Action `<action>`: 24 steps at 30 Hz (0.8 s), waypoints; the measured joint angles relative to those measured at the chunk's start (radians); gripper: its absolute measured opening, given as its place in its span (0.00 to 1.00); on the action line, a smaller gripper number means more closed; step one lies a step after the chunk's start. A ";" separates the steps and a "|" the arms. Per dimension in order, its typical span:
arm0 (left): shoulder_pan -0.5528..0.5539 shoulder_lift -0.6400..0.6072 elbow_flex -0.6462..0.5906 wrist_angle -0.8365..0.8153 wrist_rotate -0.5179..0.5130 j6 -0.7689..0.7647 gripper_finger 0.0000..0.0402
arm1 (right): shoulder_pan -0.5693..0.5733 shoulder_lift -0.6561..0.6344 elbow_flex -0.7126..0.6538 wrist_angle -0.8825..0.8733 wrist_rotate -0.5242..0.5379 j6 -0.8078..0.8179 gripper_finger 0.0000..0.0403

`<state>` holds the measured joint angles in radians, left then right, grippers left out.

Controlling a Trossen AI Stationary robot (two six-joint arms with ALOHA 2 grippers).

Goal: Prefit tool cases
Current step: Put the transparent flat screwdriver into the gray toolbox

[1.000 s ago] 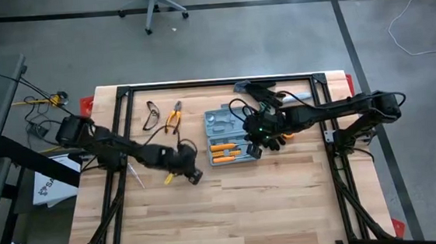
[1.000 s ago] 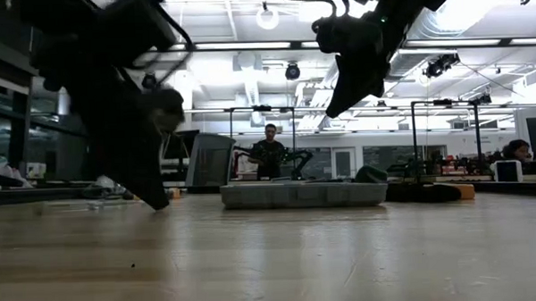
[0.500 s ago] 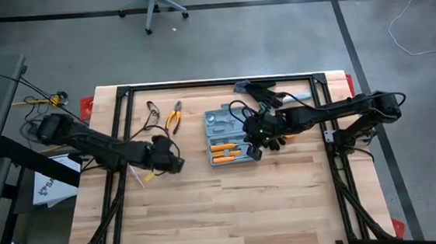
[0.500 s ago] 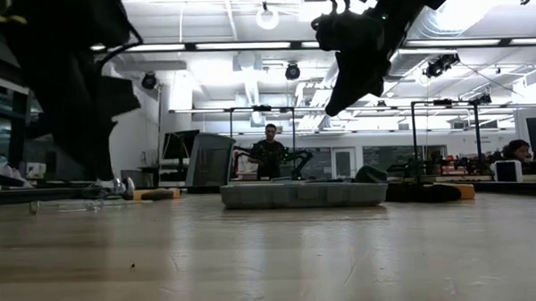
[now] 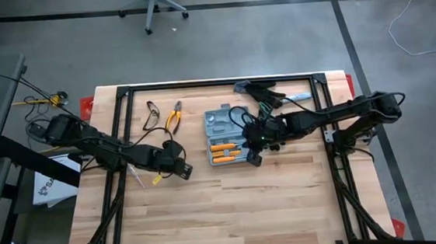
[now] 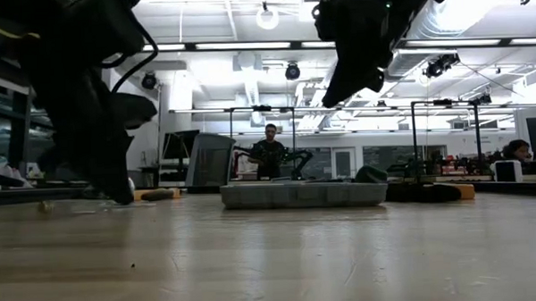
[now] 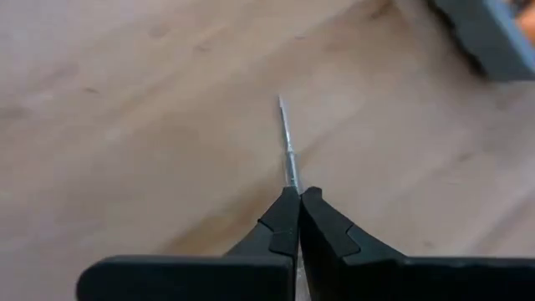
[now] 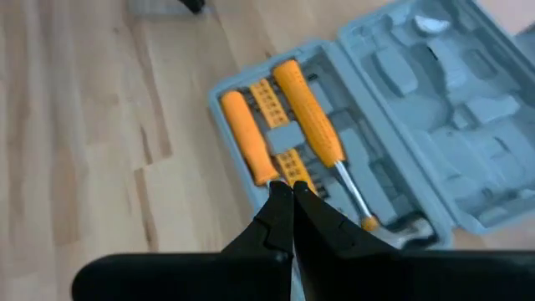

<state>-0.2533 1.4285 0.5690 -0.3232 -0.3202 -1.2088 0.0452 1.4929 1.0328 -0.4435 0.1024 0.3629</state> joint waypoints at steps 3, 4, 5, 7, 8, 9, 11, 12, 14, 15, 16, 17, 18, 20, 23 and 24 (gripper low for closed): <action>-0.017 0.001 0.004 0.041 0.001 -0.010 0.00 | 0.015 0.019 0.000 0.041 0.001 0.014 0.00; -0.022 0.001 0.009 0.041 0.001 -0.008 0.00 | 0.020 0.034 0.000 0.059 0.000 0.017 0.00; -0.027 0.001 0.014 0.041 0.000 -0.002 0.00 | 0.024 0.051 0.000 0.085 -0.007 0.018 0.00; -0.038 0.001 0.024 0.039 -0.001 0.017 0.00 | 0.029 0.094 0.000 0.151 -0.038 0.017 0.00; -0.043 0.001 0.031 0.040 -0.002 0.023 0.00 | 0.030 0.119 0.000 0.189 -0.066 0.017 0.00; -0.048 0.001 0.037 0.041 -0.002 0.024 0.00 | 0.030 0.145 0.000 0.231 -0.098 0.019 0.00; -0.061 0.001 0.046 0.045 -0.002 0.024 0.00 | 0.030 0.197 0.000 0.303 -0.156 0.031 0.00; -0.068 0.001 0.049 0.053 -0.002 0.025 0.00 | 0.030 0.218 0.000 0.335 -0.176 0.044 0.00; -0.086 0.001 0.062 0.056 -0.007 0.032 0.00 | 0.032 0.251 0.000 0.382 -0.193 0.068 0.00; -0.095 0.000 0.071 0.041 -0.027 0.032 0.00 | 0.035 0.261 0.000 0.398 -0.199 0.078 0.00; -0.104 0.000 0.081 0.012 -0.060 0.028 0.00 | 0.036 0.268 0.000 0.408 -0.202 0.082 0.00; -0.109 0.000 0.089 -0.030 -0.098 0.017 0.00 | 0.036 0.270 0.000 0.410 -0.202 0.082 0.00; -0.110 0.000 0.093 -0.063 -0.136 0.011 0.00 | 0.036 0.271 0.000 0.407 -0.203 0.082 0.00; -0.089 0.000 0.094 -0.094 -0.184 0.014 0.00 | 0.036 0.268 0.000 0.404 -0.204 0.082 0.00; -0.039 0.014 0.079 -0.081 -0.175 0.045 0.00 | 0.034 0.267 0.000 0.402 -0.205 0.082 0.00; -0.024 0.022 0.072 -0.080 -0.161 0.066 0.00 | 0.034 0.267 0.000 0.401 -0.205 0.082 0.00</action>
<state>-0.2769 1.4510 0.6408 -0.4033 -0.4816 -1.1429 0.0788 1.7599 1.0328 -0.0422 -0.1024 0.4446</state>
